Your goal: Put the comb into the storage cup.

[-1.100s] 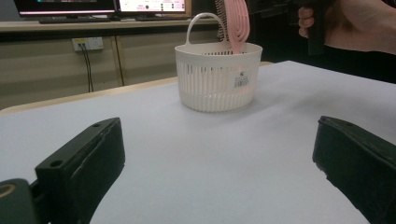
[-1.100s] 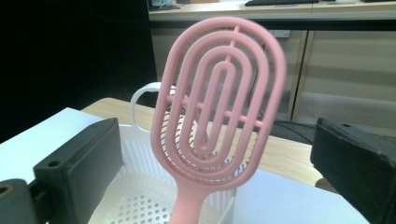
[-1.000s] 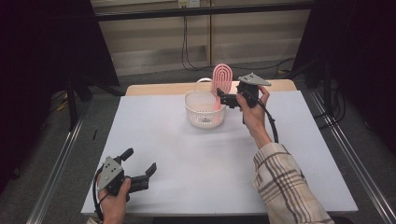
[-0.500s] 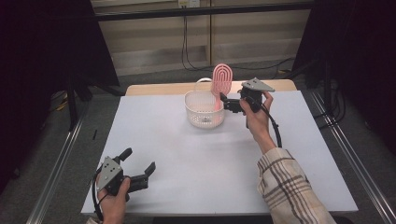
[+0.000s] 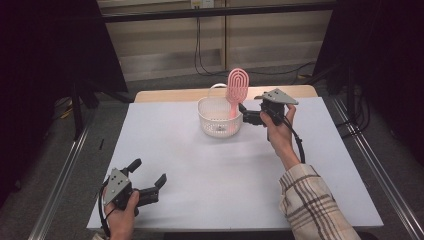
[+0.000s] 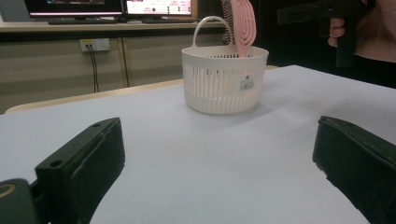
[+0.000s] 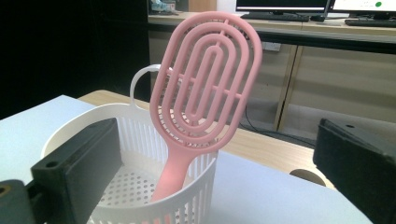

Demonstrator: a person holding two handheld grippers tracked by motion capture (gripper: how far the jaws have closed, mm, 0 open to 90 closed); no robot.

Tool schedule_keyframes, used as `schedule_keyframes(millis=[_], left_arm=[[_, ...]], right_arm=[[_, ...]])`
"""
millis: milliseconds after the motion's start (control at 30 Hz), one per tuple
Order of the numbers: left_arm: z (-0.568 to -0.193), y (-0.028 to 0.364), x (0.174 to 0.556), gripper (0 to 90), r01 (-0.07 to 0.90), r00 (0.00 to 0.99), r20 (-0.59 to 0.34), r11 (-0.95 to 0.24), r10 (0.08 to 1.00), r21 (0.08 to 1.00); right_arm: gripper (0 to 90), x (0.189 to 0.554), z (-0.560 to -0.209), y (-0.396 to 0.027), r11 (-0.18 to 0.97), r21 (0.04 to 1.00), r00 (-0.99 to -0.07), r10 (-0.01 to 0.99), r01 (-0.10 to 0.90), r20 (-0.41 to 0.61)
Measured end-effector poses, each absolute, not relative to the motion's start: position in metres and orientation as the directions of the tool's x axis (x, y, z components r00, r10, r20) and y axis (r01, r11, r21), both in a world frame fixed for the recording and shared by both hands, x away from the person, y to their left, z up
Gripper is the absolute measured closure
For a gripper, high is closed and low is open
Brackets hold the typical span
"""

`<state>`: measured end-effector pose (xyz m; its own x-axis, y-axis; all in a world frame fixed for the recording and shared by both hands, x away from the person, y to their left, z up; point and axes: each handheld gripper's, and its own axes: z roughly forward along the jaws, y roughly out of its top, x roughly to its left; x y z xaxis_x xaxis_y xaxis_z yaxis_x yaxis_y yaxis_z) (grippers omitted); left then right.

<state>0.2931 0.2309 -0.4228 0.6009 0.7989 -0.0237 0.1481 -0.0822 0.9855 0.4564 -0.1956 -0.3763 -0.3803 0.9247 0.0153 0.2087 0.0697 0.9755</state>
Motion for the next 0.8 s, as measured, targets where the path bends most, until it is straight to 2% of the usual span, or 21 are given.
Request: schedule_keyframes(millis=[800], left_arm=[[-0.422,0.231,0.292,2.5,0.143,0.599,-0.019,-0.084,0.800,0.986]], right_arm=[[0.0,0.429,-0.373,-0.211,0.088,0.982,-0.364,0.931,0.165,-0.022]])
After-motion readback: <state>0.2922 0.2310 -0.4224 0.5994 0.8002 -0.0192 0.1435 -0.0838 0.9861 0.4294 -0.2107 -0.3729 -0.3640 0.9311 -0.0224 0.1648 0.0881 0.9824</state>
